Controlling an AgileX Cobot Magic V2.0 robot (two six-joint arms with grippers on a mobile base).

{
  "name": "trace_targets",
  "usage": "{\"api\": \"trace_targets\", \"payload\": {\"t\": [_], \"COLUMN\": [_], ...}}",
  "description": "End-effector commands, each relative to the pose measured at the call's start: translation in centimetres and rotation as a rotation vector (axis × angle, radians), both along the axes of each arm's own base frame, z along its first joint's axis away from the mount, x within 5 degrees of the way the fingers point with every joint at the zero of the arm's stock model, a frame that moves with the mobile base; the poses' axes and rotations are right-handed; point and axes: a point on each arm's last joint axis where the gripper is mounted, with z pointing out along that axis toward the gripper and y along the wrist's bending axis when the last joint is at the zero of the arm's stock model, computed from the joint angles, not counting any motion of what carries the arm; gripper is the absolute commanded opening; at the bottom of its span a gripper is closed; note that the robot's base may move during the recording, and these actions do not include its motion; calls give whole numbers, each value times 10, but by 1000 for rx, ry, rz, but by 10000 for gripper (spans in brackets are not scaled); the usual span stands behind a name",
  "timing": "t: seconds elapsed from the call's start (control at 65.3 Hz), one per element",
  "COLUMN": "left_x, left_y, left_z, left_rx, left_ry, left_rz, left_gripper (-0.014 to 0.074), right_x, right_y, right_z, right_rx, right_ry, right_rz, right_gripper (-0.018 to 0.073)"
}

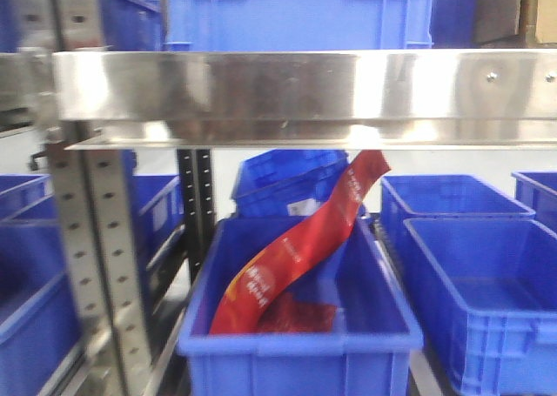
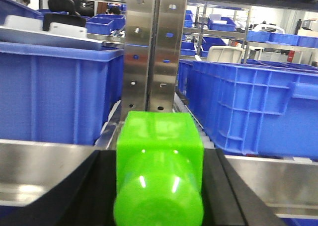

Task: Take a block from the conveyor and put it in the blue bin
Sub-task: 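Drive up to the steel shelf of blue bins and stop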

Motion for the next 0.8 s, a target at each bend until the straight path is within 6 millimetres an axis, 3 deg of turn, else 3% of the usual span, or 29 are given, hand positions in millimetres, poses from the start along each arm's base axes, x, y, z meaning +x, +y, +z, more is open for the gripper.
{"api": "trace_targets", "payload": {"t": [0.0, 0.781], "left_x": [-1, -1], "left_y": [0, 0], "left_z": [2, 2], "left_rx": [-9, -9], "left_ry": [-19, -19], "left_rz": [-1, -1], "left_gripper": [-111, -111], "right_x": [-2, -2], "right_y": [0, 0], "right_z": [5, 5], "right_rx": [-9, -9], "right_ry": [-34, -34], "right_rz": [-2, -2], "right_gripper": [-162, -162]}}
